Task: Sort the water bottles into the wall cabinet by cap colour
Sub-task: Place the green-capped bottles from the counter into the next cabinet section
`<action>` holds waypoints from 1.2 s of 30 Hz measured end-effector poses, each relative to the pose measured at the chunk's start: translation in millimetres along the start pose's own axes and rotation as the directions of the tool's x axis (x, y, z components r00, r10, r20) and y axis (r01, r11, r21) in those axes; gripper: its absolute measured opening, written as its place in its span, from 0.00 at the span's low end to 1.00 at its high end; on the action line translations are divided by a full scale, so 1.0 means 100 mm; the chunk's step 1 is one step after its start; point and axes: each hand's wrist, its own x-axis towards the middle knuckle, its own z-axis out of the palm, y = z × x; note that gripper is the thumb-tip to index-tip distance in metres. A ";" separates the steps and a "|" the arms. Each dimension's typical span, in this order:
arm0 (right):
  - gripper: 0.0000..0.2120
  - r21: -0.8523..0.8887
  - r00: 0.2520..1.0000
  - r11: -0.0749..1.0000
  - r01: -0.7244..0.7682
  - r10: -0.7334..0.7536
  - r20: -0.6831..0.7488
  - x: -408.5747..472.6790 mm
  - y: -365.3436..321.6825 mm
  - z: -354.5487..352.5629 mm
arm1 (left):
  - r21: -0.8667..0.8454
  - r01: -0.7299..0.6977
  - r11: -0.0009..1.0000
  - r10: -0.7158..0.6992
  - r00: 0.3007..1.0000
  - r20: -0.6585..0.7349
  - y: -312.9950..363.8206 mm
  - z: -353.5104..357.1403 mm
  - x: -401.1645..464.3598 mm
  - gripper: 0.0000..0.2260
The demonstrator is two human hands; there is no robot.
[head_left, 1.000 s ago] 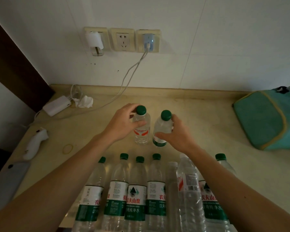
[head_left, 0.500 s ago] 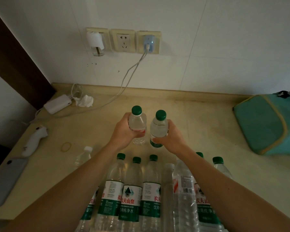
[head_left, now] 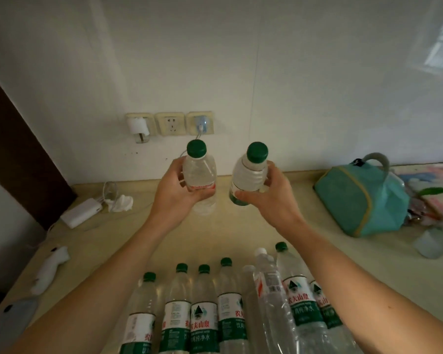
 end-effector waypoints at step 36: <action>0.27 0.044 0.908 0.931 0.363 -0.343 -0.241 0.75 -4.25 -2.02 | -0.077 -0.481 0.873 0.448 0.855 -0.260 4.54 -0.46 1.56 0.19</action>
